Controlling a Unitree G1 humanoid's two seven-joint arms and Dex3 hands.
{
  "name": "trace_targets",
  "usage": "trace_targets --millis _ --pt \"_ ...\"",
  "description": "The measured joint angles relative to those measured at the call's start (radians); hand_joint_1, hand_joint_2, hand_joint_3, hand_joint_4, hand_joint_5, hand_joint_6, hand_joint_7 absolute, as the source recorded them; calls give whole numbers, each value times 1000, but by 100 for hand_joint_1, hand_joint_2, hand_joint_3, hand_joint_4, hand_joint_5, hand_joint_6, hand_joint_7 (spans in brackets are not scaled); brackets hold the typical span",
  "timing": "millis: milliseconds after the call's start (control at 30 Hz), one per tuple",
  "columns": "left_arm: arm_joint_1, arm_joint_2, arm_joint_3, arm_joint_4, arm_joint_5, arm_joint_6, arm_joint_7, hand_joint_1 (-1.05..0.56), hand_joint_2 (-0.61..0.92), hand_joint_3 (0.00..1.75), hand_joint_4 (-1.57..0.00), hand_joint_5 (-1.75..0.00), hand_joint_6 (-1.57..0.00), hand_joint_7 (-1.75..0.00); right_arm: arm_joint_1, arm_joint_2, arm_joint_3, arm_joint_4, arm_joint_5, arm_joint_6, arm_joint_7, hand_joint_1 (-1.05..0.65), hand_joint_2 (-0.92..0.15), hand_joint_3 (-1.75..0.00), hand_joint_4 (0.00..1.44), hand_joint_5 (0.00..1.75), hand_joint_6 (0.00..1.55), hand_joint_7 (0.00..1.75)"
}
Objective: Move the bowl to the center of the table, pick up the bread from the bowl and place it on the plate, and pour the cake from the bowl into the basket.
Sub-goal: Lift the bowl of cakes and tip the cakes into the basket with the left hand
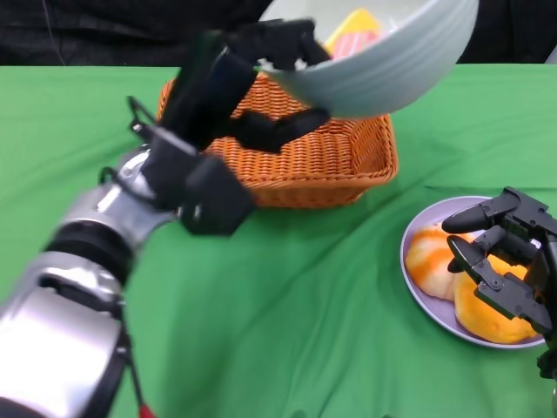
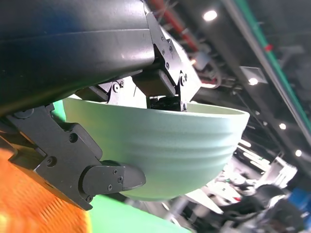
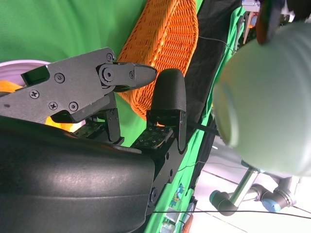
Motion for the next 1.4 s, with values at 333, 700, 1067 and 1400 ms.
trace_targets --millis 333,700,1067,1400 --pt "24 -140 245 -69 -327 295 -445 -19 75 83 -72 -175 -61 -142 -4 0 0 18 -2 -22 -5 -16 -87 -32 69 146 66 121" --pt "36 -215 440 -94 -523 616 -608 -15 87 70 -73 -175 -56 -163 -5 -1 -1 34 -5 -46 -6 -17 -86 -31 72 148 67 123" --pt "24 -215 534 -78 -592 790 -666 -10 76 91 -72 -175 -61 -162 -5 -1 -1 36 -19 -52 -10 -15 -88 -31 70 148 66 122" --pt "-59 -211 559 -31 -585 849 -640 -10 79 78 -72 -175 -67 -153 -8 -1 0 57 -24 -76 -12 -15 -88 -29 70 150 66 123"
